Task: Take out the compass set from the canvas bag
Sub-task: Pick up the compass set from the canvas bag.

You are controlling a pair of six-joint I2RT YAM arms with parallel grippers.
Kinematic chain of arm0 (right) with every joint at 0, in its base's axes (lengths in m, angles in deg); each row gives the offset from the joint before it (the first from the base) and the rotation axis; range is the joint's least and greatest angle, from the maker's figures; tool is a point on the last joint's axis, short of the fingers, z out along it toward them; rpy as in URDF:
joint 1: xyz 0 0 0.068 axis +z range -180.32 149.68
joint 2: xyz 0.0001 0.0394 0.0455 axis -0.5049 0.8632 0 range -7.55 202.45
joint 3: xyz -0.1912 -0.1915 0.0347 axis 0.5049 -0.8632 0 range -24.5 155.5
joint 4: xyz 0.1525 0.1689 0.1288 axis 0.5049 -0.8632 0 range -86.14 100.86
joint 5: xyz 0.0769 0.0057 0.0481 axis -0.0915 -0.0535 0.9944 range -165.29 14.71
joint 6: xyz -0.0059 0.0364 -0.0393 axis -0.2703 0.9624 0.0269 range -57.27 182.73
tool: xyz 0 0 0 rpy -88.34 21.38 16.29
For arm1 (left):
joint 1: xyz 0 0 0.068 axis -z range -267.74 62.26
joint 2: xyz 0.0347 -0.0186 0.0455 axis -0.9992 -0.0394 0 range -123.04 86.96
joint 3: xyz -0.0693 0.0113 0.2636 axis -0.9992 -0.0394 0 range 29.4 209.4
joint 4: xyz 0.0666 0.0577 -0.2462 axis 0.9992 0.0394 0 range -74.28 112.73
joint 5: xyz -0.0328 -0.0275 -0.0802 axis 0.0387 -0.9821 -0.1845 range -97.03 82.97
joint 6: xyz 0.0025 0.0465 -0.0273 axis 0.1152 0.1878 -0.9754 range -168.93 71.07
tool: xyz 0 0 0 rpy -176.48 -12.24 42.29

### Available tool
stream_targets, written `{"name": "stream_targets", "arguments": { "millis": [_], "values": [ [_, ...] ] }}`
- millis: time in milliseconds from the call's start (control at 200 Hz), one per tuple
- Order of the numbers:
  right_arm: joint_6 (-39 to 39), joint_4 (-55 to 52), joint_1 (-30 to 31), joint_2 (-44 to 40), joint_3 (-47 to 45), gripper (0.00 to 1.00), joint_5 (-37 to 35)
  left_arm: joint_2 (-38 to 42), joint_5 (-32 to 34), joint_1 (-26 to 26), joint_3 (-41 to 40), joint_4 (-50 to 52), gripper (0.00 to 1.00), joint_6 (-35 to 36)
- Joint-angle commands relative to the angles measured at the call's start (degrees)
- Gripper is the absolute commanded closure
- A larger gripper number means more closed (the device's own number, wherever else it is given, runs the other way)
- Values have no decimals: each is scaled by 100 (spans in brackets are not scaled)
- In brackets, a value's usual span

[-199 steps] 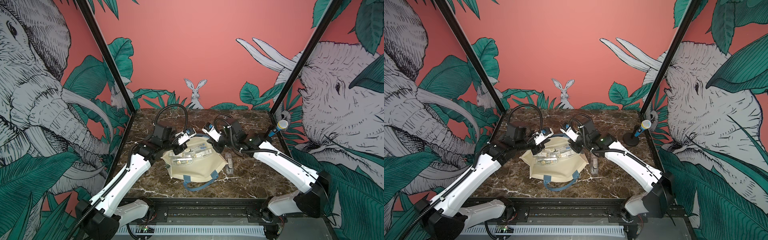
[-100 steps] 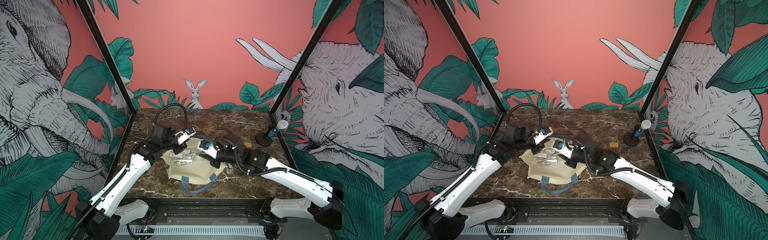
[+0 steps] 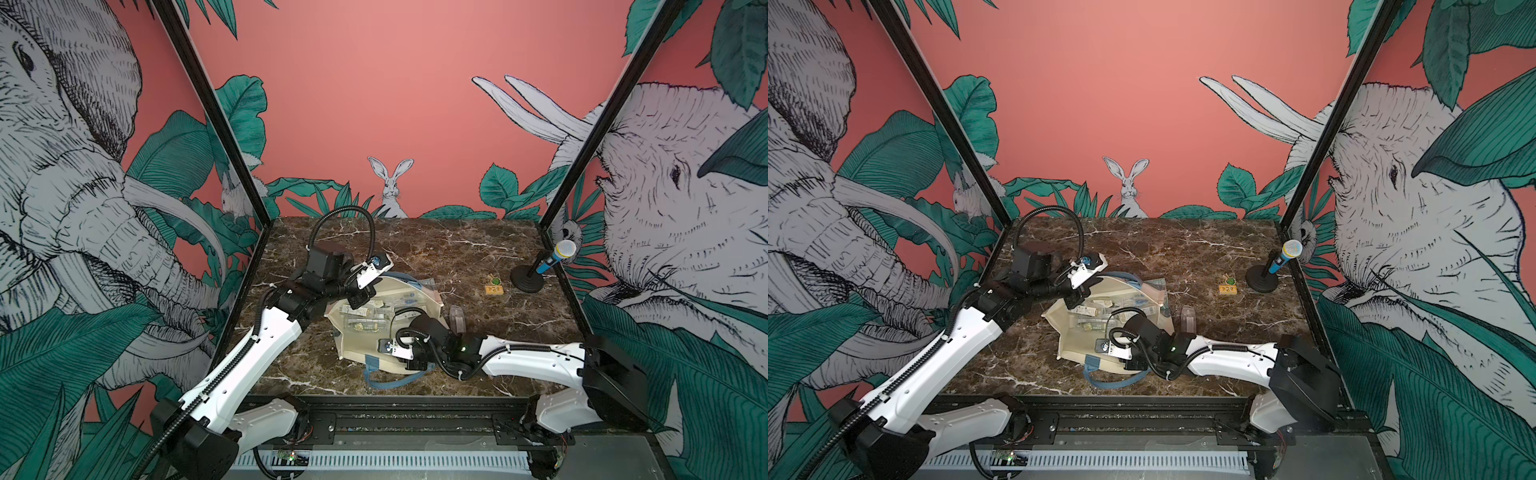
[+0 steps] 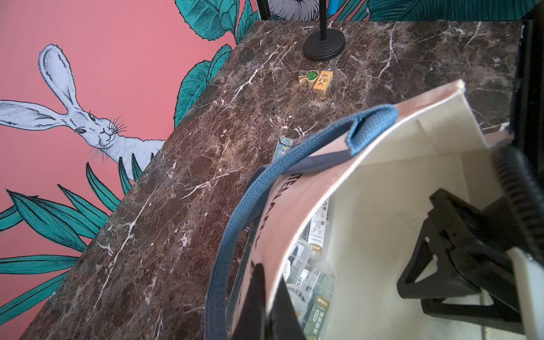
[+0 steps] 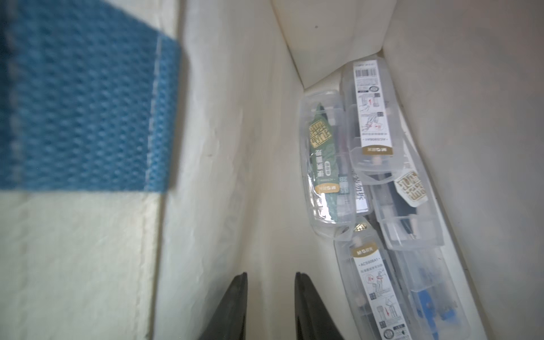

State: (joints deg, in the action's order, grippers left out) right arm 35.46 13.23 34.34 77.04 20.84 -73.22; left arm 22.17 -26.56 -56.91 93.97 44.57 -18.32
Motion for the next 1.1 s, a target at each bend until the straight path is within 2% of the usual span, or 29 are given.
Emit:
{"name": "stream_targets", "arguments": {
  "millis": [0,205,325,465,795,970,1095],
  "values": [
    [60,643,110,163,-179,68,-154,270,-282,79,20,-433,100,-69],
    [605,526,83,159,387,66,-402,403,-358,116,-135,-578,100,-80],
    [535,714,-15,793,940,59,-540,459,-454,116,-243,-728,100,-110],
    [555,653,-218,1440,1580,56,-508,476,-513,117,-238,-746,100,-123],
    [568,1055,-515,2134,1908,47,-543,573,-639,117,-355,-845,100,-193],
    [634,1242,-667,2380,2035,40,-424,589,-639,116,-415,-845,100,-191],
    [721,1377,-756,2631,2135,38,-183,604,-631,116,-462,-880,100,-190]
  ]
}}
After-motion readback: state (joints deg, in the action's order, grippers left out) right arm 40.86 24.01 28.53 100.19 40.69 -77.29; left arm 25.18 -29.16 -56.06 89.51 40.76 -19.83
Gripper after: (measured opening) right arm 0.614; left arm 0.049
